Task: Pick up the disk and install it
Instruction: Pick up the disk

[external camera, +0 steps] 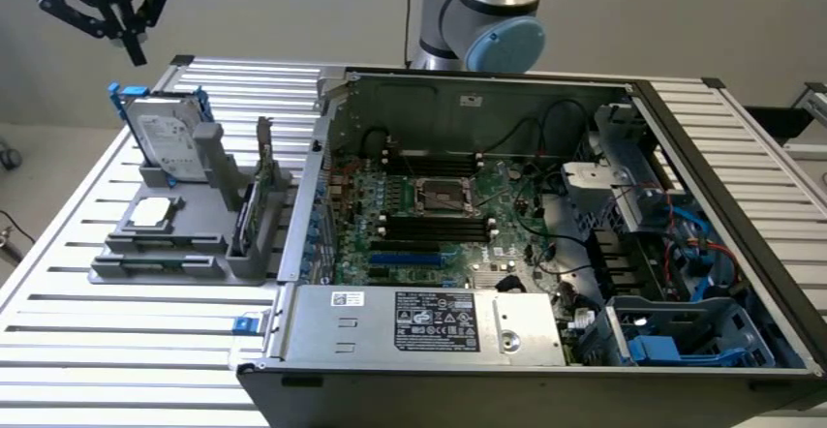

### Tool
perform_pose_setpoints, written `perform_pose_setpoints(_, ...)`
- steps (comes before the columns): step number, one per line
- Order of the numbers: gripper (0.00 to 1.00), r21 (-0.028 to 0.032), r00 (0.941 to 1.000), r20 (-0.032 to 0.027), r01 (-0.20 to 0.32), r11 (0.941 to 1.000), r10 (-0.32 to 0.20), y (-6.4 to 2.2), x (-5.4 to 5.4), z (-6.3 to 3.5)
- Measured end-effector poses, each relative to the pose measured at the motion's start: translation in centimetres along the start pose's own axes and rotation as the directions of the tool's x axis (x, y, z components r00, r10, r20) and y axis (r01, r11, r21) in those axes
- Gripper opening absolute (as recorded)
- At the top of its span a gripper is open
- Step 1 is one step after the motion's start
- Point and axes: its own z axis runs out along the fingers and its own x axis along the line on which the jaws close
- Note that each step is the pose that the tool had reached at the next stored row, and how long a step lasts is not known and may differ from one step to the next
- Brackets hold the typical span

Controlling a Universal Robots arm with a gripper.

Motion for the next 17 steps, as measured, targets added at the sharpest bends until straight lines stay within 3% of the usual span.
perform_pose_setpoints(10, 0.11, -0.0069, 0.9963, 0.0033, 0.086, 0.9963, -0.086, 0.30, -0.21, 0.05)
perform_pose_setpoints(14, 0.11, -0.0109, 0.9919, 0.0057, 0.127, 0.9919, -0.127, 0.36, -0.26, 0.06)
perform_pose_setpoints(17, 0.11, -0.0147, 0.9855, 0.0084, 0.170, 0.9854, -0.169, 0.38, -0.27, 0.06)
